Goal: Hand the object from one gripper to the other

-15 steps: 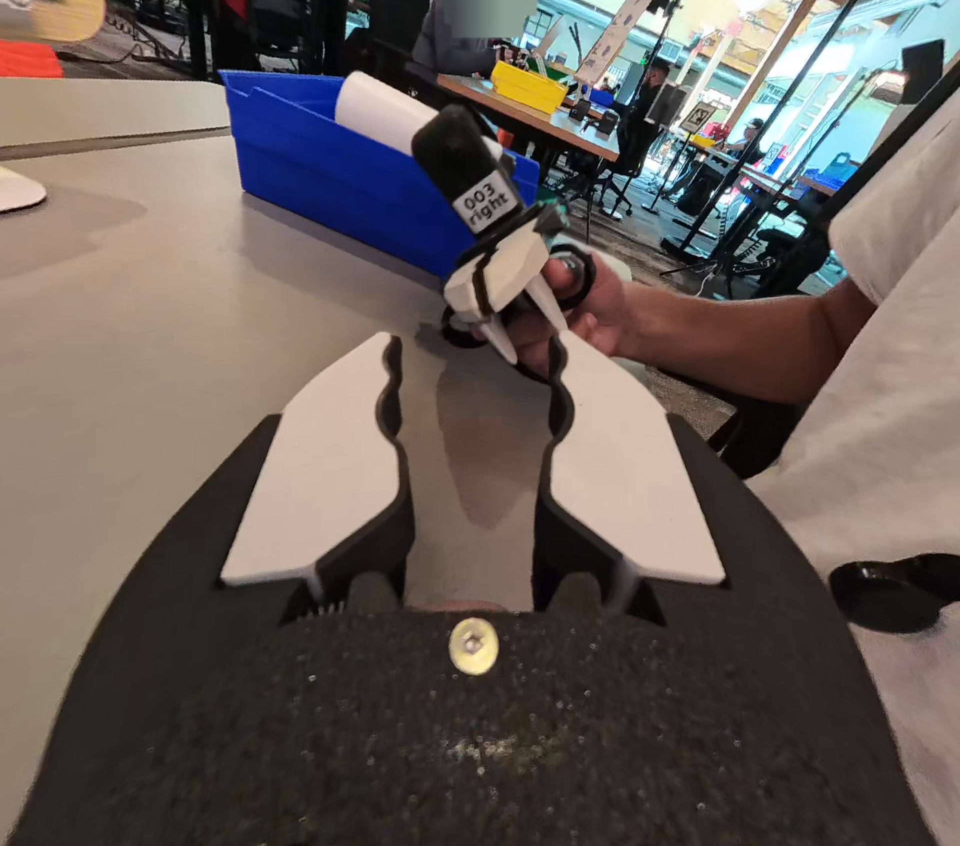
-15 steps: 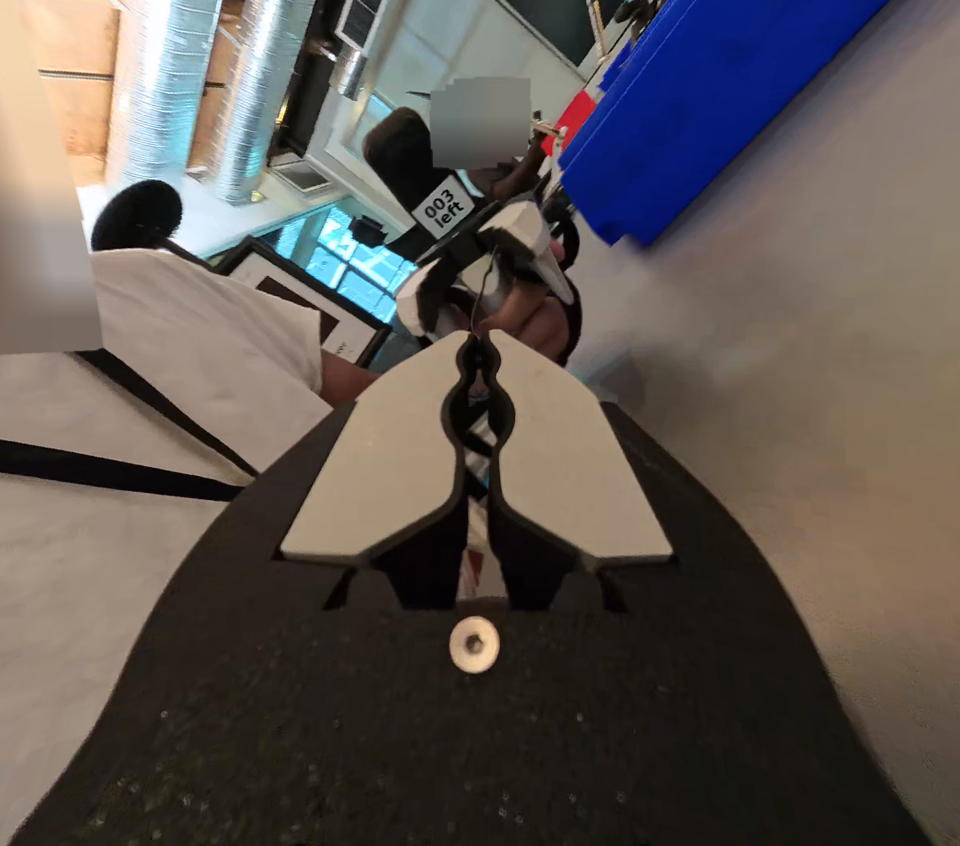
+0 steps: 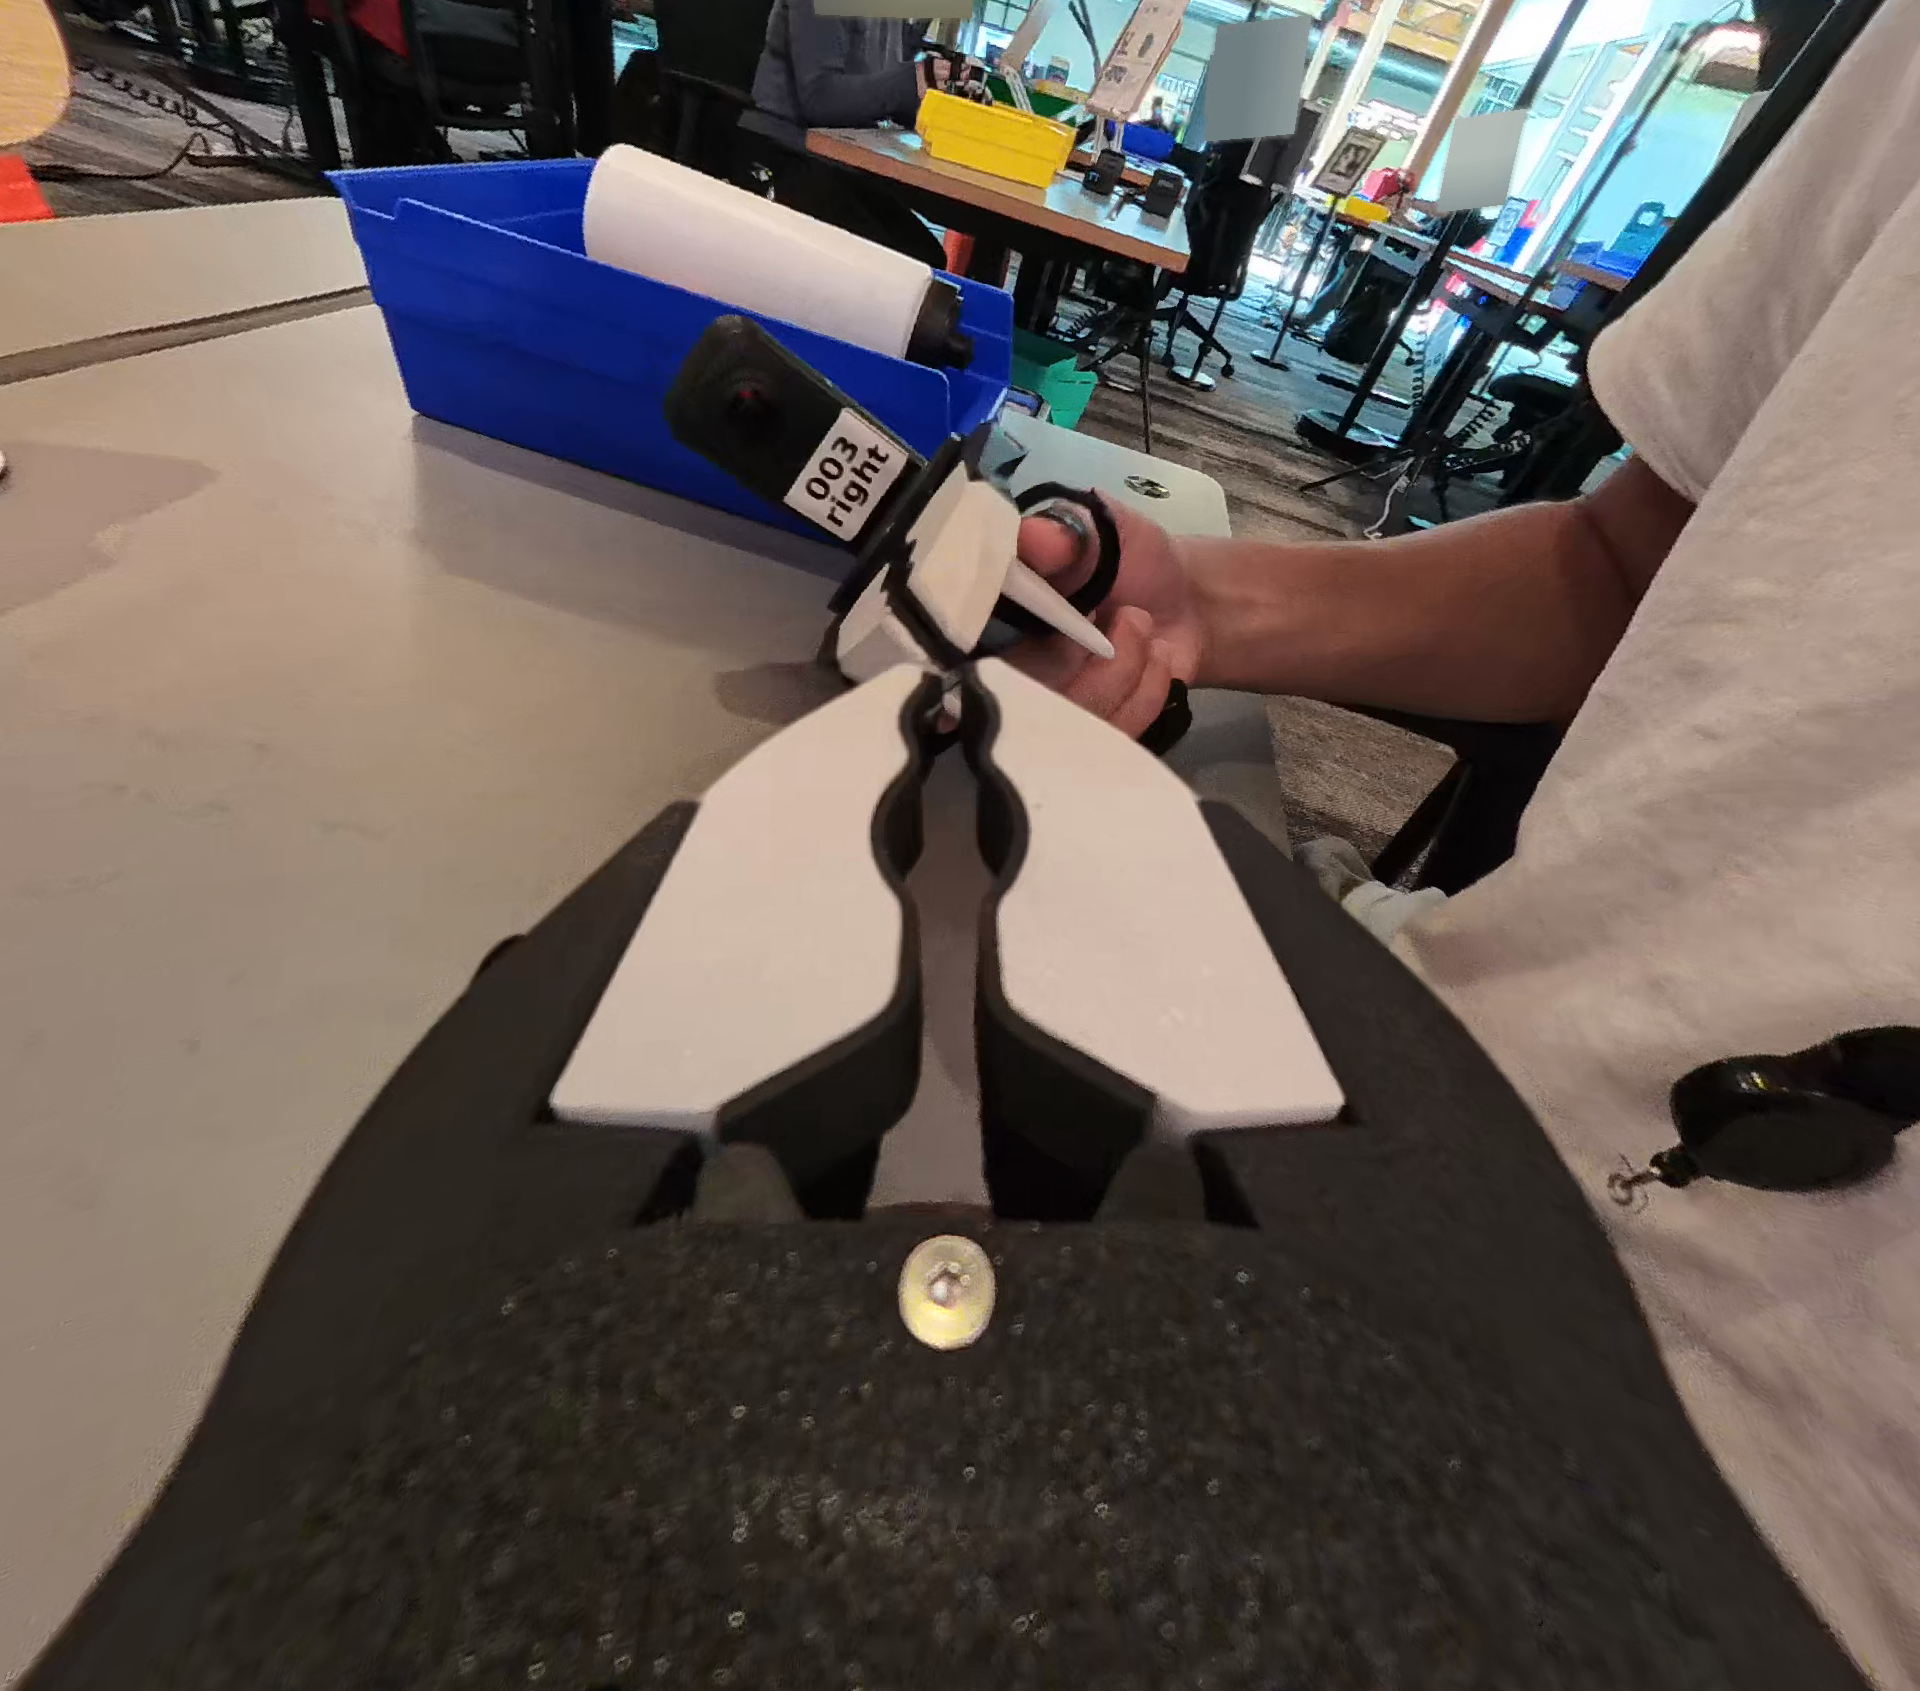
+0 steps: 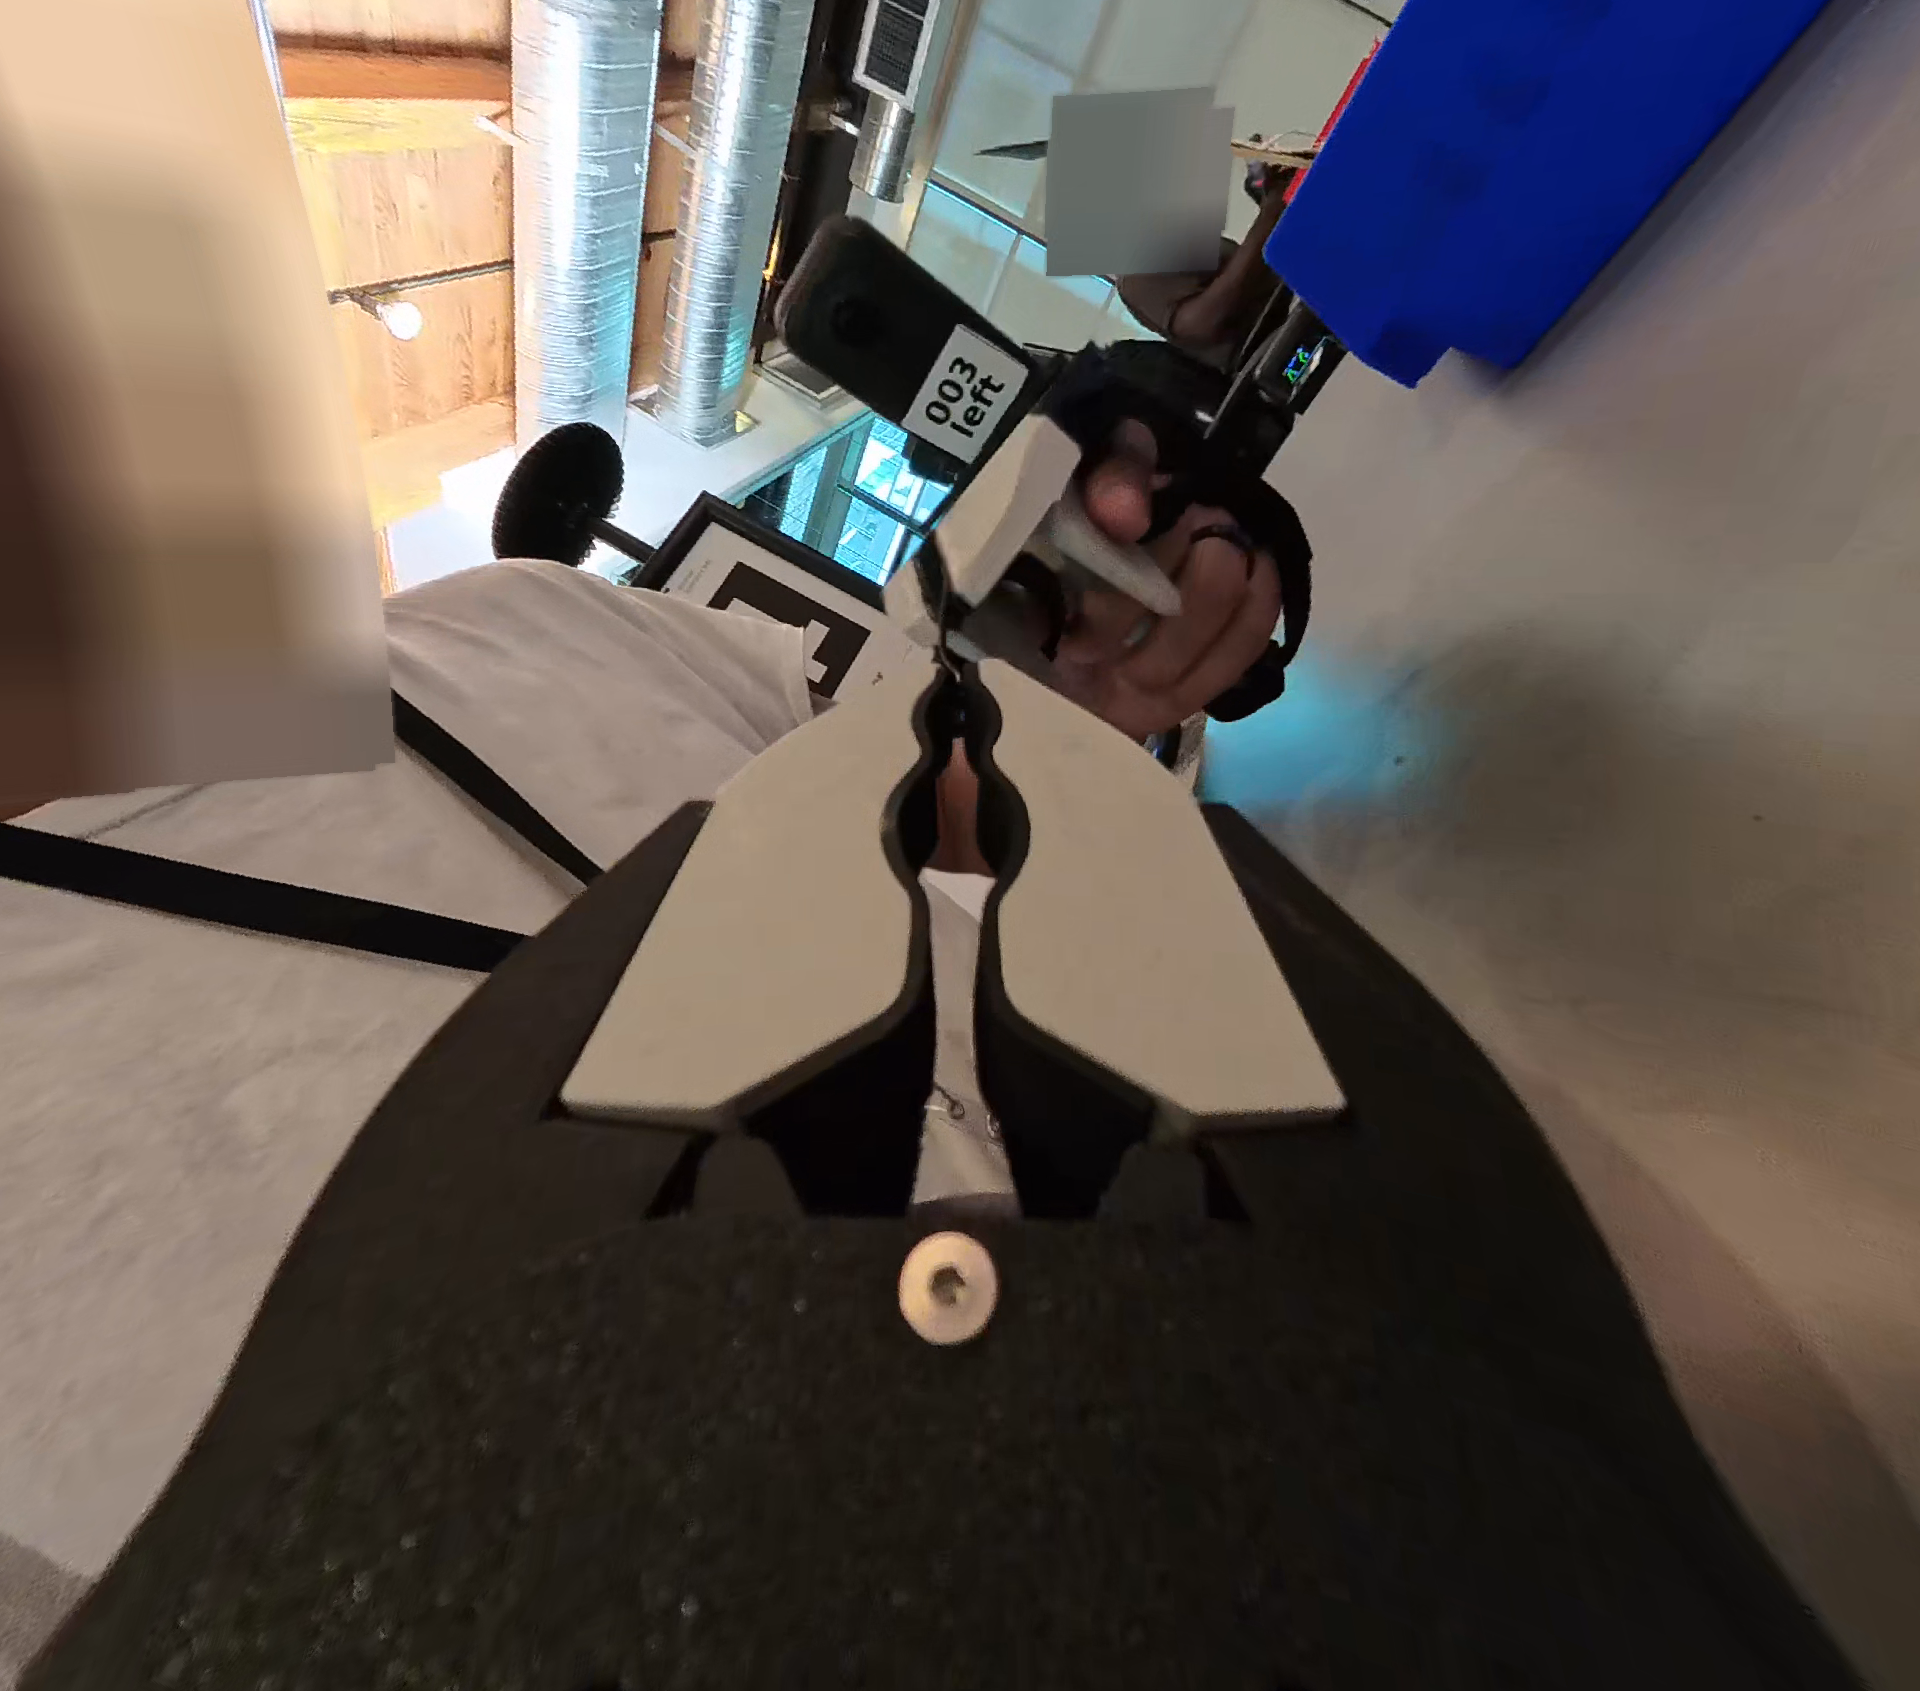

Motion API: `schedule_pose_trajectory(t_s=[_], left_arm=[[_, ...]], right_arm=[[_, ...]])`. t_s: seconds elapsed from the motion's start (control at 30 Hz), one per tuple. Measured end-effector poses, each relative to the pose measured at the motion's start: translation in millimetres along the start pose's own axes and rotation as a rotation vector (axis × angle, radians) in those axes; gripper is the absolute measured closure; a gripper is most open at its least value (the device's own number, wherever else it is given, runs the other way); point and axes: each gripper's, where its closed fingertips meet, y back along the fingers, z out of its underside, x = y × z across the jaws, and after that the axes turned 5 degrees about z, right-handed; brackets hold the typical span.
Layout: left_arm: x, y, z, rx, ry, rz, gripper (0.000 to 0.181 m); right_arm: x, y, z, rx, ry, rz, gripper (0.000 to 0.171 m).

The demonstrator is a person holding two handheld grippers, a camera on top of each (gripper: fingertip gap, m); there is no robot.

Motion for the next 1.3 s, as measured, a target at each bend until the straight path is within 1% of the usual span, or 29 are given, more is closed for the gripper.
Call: schedule_pose_trajectory(t_s=[0.13,0.23,0.3,0.33,0.37,0.4,0.47,0.53,0.57,0.6,0.67,0.73,0.8,0.83,0.9,0.97,1.0,1.03,1.07,1.23,1.3], left_arm=[[2.7,-3.1,-0.4,0.003,-0.022,-0.006,0.181],[1.0,-3.9,-1.3,0.012,-0.002,-0.017,0.181],[-6.3,1.2,-9.8,0.077,0.051,-0.047,0.181],[-12.9,6.1,-14.2,0.122,0.1,-0.067,0.181],[-20.1,12.3,-17.9,0.172,0.167,-0.081,0.181],[-27.8,19.5,-21.1,0.231,0.241,-0.093,0.181],[-43.8,34.9,-24.7,0.36,0.4,-0.118,0.181],[-53.3,43.1,-23.2,0.468,0.552,-0.103,0.181],[-57.2,43.5,-18.8,0.491,0.614,-0.108,0.181],[-59.7,40.8,-11.9,0.477,0.652,-0.124,0.181],[-60.5,31.7,1.7,0.382,0.641,-0.179,0.181],[-55.6,23.0,3.9,0.308,0.582,-0.19,0.181],[-51.0,15.3,7.0,0.232,0.51,-0.209,0.181],[-47.3,11.1,8.2,0.198,0.481,-0.205,0.181],[-40.0,3.5,10.4,0.146,0.431,-0.199,0.181],[-31.6,-4.6,13.5,0.09,0.382,-0.184,0.181],[-29.4,-7.6,16.0,0.06,0.355,-0.192,0.181],[-28.0,-9.9,18.4,0.033,0.329,-0.204,0.181],[-27.2,-11.5,20.7,0.009,0.305,-0.218,0.181],[-27.4,-14.2,27.4,-0.065,0.221,-0.273,0.181],[-26.6,-14.4,26.3,-0.055,0.228,-0.27,0.176]], right_arm=[[2.0,1.9,-1.7,0.008,0.002,0.011,0.17],[1.1,4.5,-10.4,0.06,0.048,0.026,0.168],[6.3,9.1,-21.1,0.124,0.094,0.089,0.15],[7.4,13.1,-28.2,0.169,0.128,0.121,0.144],[6.0,17.7,-35.1,0.215,0.175,0.151,0.142],[5.2,22.1,-41.3,0.257,0.235,0.198,0.139],[8.3,29.0,-49.2,0.303,0.428,0.369,0.13],[8.3,29.7,-51.0,0.3,0.701,0.564,0.124],[6.0,27.2,-50.2,0.287,0.857,0.655,0.121],[3.8,23.2,-48.2,0.262,1.013,0.744,0.123],[4.9,15.5,-42.7,0.184,1.284,0.928,0.129],[8.2,9.2,-37.4,0.147,1.455,1.053,0.133],[14.5,4.0,-30.8,0.113,1.564,1.11,0.144],[20.3,1.2,-26.4,0.068,1.585,1.122,0.146],[32.4,-1.6,-20.3,-0.012,1.591,1.143,0.144],[38.6,-1.5,-18.8,-0.042,1.604,1.159,0.144],[40.5,-0.6,-19.0,-0.054,1.617,1.17,0.15],[41.5,1.6,-19.8,-0.063,1.635,1.188,0.166],[41.8,4.1,-21.0,-0.066,1.65,1.204,0.171],[46.3,7.6,-16.9,-0.108,1.608,1.171,0.171],[48.5,11.9,-18.8,-0.117,1.597,1.183,0.171]])
